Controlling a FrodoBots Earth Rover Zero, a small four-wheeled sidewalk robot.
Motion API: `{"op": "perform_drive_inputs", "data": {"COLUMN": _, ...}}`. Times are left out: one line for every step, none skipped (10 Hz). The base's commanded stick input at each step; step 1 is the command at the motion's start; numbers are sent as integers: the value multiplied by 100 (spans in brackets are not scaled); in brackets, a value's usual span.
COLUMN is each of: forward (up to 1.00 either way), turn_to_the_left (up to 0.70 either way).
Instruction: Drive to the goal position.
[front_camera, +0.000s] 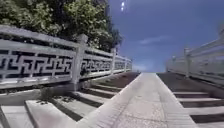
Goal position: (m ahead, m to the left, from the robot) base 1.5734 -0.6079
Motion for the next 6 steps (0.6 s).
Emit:
{"op": "perform_drive_inputs", "data": {"forward": 6, "turn_to_the_left": 0}}
{"op": "perform_drive_inputs", "data": {"forward": 0, "turn_to_the_left": -43}}
{"op": "perform_drive_inputs", "data": {"forward": 0, "turn_to_the_left": -45}}
{"op": "perform_drive_inputs", "data": {"forward": 2, "turn_to_the_left": -44}}
{"op": "perform_drive_inputs", "data": {"forward": 40, "turn_to_the_left": -29}}
{"op": "perform_drive_inputs", "data": {"forward": 45, "turn_to_the_left": -6}}
